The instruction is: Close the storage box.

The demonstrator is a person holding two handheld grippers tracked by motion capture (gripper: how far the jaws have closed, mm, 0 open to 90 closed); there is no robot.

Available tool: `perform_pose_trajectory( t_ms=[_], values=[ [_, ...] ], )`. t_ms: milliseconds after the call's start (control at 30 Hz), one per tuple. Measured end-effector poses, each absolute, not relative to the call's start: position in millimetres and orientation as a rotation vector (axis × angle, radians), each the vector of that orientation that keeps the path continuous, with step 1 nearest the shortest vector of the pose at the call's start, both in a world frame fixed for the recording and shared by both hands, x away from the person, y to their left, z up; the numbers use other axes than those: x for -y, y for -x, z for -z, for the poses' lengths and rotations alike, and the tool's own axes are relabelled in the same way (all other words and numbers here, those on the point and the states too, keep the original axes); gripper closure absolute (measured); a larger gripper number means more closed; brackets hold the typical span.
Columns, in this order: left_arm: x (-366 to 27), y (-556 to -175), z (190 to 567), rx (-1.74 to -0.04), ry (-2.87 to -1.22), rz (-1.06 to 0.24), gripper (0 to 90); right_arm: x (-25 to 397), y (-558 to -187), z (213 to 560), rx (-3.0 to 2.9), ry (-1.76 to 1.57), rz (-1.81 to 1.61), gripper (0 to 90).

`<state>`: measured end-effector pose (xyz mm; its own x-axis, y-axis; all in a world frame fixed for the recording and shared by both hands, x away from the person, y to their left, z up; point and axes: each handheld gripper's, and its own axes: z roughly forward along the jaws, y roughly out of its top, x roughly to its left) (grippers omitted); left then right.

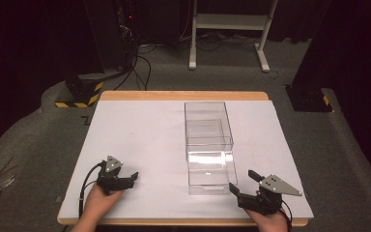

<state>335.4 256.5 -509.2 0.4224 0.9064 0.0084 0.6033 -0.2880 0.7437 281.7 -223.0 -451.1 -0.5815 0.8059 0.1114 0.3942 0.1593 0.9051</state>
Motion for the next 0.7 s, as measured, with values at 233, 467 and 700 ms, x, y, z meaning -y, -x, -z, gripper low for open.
perform_pose_trajectory(
  t_ms=[233, 467, 700],
  values=[
    [-256.6, -335.4, 509.2, -1.273, -2.006, -0.576, 18.6, 220.3, -282.9, 456.9, -2.076, -1.138, -1.375, 15.8],
    [-256.5, -335.5, 509.2, -1.273, -2.006, -0.577, 18.6, 219.1, -284.0, 458.9, -2.069, -1.132, -1.376, 15.4],
    [-256.5, -335.5, 509.2, -1.273, -2.006, -0.577, 18.5, 216.8, -288.3, 459.6, -2.038, -1.139, -1.371, 16.2]
  ],
)
